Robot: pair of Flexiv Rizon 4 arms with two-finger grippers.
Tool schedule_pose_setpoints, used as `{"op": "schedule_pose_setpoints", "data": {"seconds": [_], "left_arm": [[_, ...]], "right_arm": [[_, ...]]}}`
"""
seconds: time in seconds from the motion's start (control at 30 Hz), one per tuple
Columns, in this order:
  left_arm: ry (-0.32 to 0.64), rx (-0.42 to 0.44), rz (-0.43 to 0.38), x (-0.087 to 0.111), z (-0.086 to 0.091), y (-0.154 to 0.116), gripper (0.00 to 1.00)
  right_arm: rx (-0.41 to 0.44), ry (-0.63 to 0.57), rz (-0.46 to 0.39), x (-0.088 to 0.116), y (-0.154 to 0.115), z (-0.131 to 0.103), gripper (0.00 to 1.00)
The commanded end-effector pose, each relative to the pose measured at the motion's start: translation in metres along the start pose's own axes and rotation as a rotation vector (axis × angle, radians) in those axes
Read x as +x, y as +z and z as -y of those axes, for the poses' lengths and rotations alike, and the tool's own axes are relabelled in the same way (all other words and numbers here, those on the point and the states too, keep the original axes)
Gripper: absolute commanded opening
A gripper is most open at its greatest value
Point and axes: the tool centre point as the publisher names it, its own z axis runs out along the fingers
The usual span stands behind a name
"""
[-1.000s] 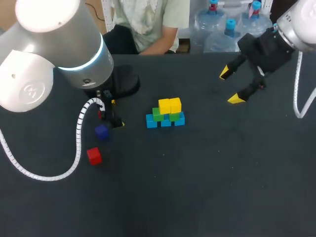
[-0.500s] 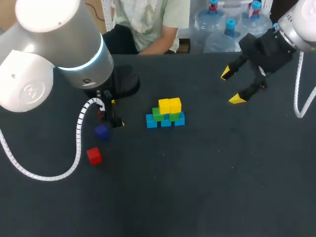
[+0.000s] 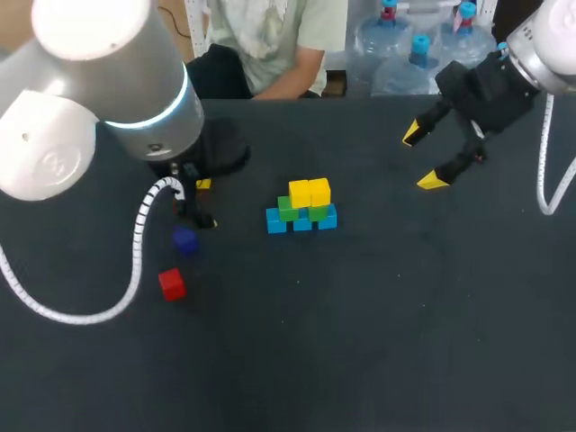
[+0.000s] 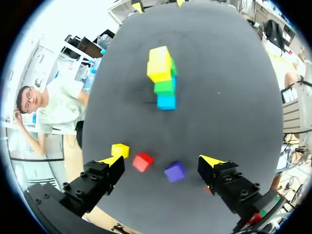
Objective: Place the blue cubes, place green cubes on the blue cubes, place the yellow cubes on the green cubes, then place the red cubes on the yellow cubes, and place purple cube on the red cubes.
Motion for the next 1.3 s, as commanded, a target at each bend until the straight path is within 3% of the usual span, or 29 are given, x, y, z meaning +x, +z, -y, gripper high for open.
{"op": "schedule_pose_setpoints", "data": {"seconds": [0.03,0.27,0.43,0.63,0.83,1.3], "left_arm": [[0.018,0.015,-0.06,-0.014,-0.024,0.009,1.0],[0.035,0.048,-0.055,-0.02,-0.046,0.026,1.0],[0.017,0.121,-0.021,-0.011,-0.053,0.046,1.0],[0.006,0.156,0.011,-0.002,-0.06,0.046,1.0],[0.028,0.194,-0.026,0.009,-0.066,0.051,1.0],[0.047,0.233,-0.045,0.007,-0.08,0.077,1.0]], "right_arm": [[0.0,0.0,0.001,0.0,0.0,0.0,1.0],[0.0,0.0,0.001,0.0,0.0,0.0,1.0],[0.0,0.0,0.001,0.0,0.0,0.0,1.0],[0.0,0.0,0.001,0.0,0.0,0.0,1.0],[0.0,0.0,0.001,0.0,0.0,0.0,1.0],[0.0,0.0,0.001,0.0,0.0,0.0,1.0]]}}
